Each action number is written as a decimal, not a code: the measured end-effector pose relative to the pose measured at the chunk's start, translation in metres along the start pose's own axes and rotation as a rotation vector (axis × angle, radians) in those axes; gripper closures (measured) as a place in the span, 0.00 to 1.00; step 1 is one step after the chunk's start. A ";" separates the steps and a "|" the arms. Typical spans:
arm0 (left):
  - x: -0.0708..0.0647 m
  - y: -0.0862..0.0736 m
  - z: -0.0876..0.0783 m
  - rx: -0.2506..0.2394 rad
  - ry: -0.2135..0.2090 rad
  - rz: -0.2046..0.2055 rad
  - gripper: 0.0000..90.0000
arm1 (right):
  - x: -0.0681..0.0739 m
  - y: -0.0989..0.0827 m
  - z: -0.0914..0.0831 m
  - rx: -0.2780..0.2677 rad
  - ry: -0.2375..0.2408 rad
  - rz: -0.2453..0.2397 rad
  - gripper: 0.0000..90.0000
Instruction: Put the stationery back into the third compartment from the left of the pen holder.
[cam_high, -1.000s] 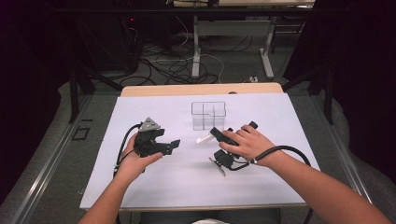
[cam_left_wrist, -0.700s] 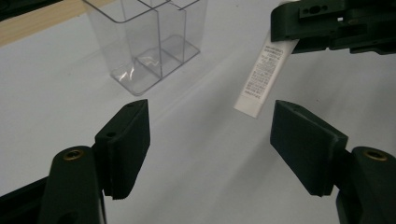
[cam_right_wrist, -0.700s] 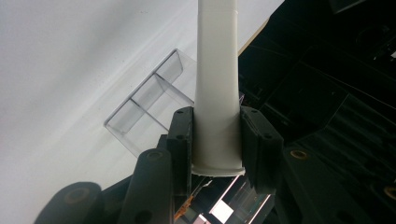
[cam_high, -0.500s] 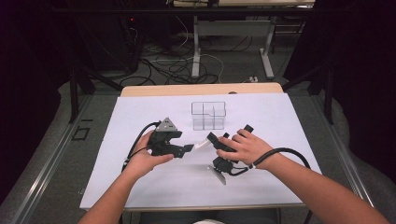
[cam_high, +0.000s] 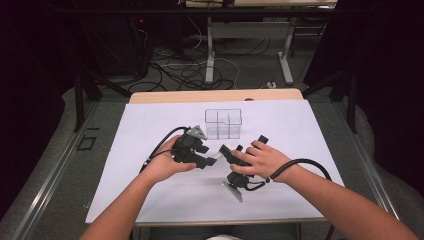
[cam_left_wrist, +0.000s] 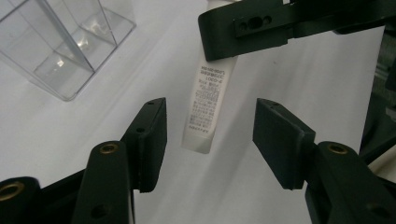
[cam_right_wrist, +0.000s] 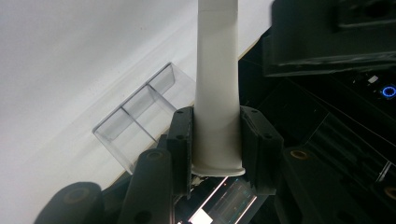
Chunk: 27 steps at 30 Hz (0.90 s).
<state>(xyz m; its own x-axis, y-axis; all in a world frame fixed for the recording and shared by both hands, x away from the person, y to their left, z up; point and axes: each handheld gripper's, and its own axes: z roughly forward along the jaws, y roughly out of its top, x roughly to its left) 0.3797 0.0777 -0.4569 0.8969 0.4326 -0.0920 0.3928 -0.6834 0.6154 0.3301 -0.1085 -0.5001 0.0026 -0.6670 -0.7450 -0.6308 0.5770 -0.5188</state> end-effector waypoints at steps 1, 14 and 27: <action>-0.001 0.002 0.002 0.012 0.005 0.016 0.52 | 0.000 0.001 0.000 -0.005 -0.003 -0.002 0.74; -0.005 0.012 0.016 0.078 0.017 0.072 0.66 | -0.002 0.008 -0.001 -0.011 -0.004 -0.021 0.74; -0.006 0.015 0.020 0.122 0.012 0.095 0.75 | -0.004 0.013 -0.001 -0.017 -0.012 -0.029 0.74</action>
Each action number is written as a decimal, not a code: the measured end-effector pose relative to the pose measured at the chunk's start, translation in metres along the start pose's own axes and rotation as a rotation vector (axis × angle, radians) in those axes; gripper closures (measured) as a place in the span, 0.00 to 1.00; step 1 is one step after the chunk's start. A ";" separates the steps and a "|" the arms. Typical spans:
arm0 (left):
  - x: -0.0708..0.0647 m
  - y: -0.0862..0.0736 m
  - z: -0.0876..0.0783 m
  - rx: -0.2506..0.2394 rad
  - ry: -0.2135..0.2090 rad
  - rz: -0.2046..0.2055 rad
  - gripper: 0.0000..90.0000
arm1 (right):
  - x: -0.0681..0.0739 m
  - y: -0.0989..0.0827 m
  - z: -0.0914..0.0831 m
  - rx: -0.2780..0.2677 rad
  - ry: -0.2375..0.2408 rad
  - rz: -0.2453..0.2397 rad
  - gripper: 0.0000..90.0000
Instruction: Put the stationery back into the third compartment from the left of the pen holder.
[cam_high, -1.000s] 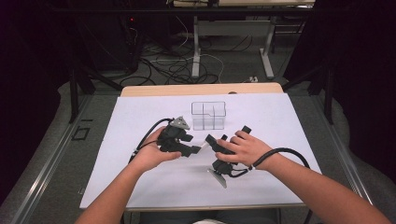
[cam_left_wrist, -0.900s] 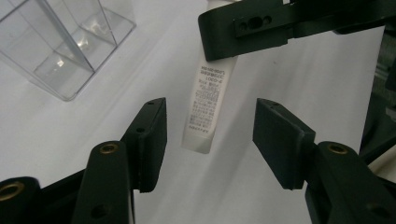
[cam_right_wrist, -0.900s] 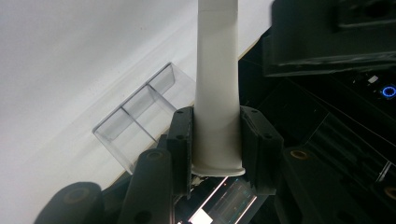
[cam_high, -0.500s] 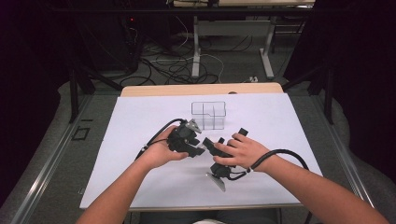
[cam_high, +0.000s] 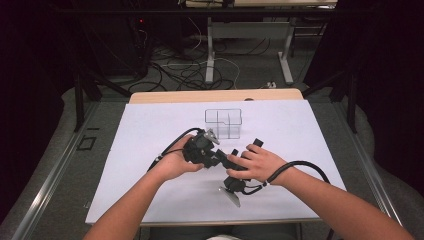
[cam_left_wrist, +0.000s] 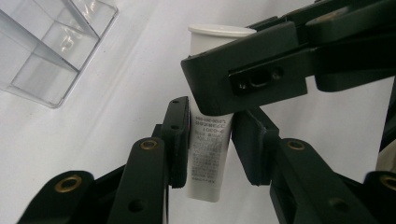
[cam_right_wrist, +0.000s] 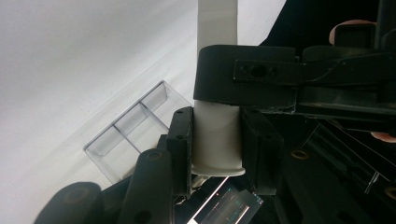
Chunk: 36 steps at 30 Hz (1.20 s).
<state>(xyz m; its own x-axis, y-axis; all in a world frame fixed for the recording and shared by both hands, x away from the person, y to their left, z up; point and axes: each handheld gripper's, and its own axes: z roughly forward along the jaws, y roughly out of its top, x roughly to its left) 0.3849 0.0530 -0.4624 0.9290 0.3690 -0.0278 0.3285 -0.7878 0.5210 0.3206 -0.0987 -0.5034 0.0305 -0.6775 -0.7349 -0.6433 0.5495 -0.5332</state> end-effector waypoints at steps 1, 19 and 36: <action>0.000 0.000 0.000 0.000 0.000 0.003 0.75 | 0.000 0.000 0.000 0.003 0.003 -0.003 0.74; 0.002 -0.004 0.010 0.021 0.000 -0.010 0.72 | -0.001 0.000 0.003 -0.034 -0.038 0.033 0.74; 0.002 -0.005 0.012 0.019 -0.004 -0.014 0.76 | -0.006 0.003 0.001 -0.004 -0.013 0.015 0.74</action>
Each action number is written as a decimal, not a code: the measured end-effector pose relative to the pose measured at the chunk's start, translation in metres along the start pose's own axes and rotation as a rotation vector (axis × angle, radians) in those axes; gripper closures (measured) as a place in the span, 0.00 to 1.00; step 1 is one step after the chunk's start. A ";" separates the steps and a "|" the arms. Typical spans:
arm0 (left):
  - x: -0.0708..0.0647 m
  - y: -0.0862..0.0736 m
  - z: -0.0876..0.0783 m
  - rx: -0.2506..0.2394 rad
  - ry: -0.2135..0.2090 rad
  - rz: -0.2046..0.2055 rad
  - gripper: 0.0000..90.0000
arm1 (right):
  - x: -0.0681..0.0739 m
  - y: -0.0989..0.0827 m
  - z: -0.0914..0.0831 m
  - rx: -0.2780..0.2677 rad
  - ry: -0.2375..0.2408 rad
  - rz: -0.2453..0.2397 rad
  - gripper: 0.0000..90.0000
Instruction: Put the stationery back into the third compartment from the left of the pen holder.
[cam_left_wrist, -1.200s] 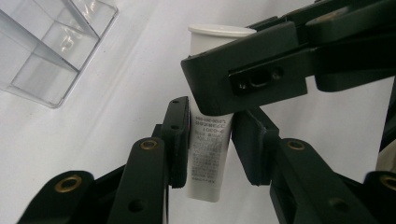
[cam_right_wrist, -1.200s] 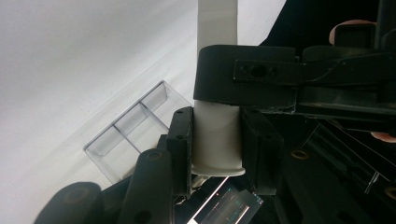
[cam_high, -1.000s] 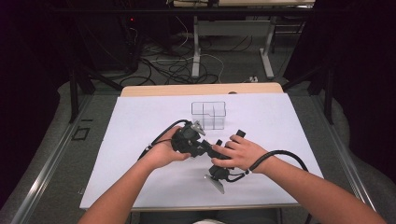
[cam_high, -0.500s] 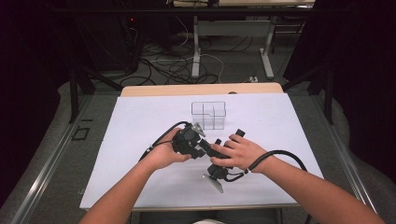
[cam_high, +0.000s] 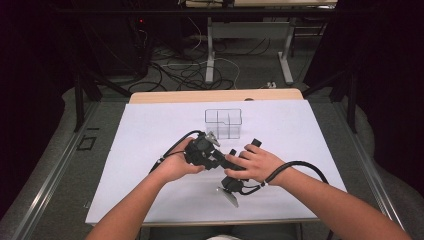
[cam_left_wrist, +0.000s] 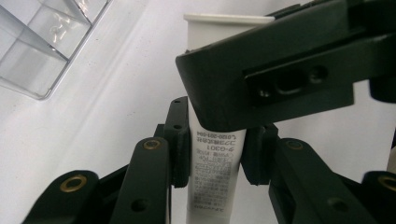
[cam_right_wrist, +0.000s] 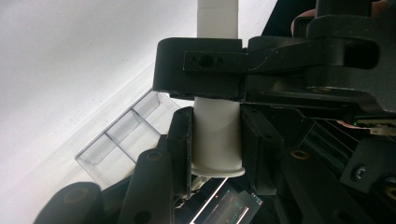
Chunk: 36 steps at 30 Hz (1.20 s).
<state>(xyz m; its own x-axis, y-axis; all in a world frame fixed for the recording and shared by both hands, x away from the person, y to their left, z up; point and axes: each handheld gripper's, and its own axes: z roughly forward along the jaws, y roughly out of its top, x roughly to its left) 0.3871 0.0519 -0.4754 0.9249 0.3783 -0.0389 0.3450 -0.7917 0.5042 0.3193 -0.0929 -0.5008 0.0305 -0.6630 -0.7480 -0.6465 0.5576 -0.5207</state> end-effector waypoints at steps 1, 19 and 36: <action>0.000 0.000 0.000 0.000 0.000 0.000 0.77 | 0.000 0.000 0.000 0.003 0.004 0.003 0.74; 0.009 -0.003 0.003 -0.003 0.029 -0.038 0.77 | 0.000 0.000 0.005 0.000 0.019 0.059 0.60; 0.028 -0.016 -0.001 -0.049 0.075 -0.135 0.77 | 0.006 -0.009 0.005 0.020 0.057 0.185 0.46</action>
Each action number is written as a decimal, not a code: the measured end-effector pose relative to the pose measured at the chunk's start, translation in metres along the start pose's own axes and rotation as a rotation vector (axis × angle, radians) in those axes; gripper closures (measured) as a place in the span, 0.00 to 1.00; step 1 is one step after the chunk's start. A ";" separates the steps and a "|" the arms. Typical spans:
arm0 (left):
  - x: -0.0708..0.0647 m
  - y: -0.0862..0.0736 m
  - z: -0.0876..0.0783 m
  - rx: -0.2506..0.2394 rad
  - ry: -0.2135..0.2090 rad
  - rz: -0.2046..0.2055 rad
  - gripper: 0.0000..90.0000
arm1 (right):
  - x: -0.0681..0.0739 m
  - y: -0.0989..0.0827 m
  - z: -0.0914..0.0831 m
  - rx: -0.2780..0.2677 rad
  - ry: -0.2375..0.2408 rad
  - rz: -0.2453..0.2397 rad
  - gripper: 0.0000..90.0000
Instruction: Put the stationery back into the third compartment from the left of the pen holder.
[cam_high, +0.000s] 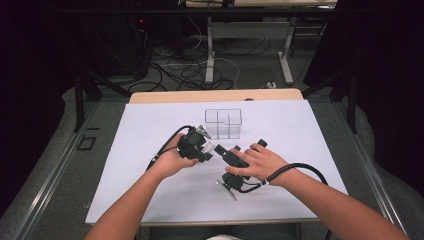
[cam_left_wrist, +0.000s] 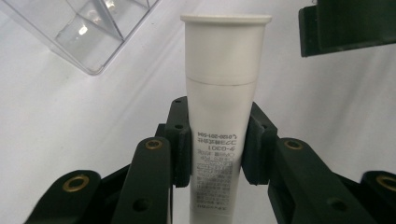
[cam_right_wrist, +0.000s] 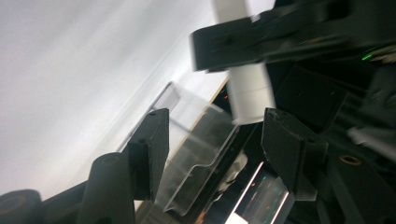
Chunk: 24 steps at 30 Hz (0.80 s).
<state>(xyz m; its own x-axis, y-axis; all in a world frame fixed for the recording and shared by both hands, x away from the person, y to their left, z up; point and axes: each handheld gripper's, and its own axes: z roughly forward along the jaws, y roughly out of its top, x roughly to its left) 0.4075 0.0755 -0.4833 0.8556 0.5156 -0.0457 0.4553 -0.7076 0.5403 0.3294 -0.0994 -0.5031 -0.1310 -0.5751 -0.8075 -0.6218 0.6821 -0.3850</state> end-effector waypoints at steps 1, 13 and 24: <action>0.001 0.000 -0.001 -0.002 0.004 -0.001 0.77 | 0.000 -0.001 0.001 -0.003 0.003 -0.008 0.46; 0.004 0.005 -0.011 -0.115 0.042 -0.020 0.77 | 0.017 -0.011 0.006 0.079 0.141 0.361 0.17; 0.007 0.023 -0.027 -0.361 0.073 -0.096 0.77 | 0.026 -0.033 -0.004 0.040 0.174 0.988 0.04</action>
<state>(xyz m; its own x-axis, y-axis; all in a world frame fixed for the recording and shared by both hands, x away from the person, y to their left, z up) 0.4172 0.0755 -0.4482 0.7876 0.6134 -0.0581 0.4055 -0.4451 0.7985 0.3428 -0.1387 -0.5096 -0.6875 0.2011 -0.6978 -0.1475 0.9022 0.4053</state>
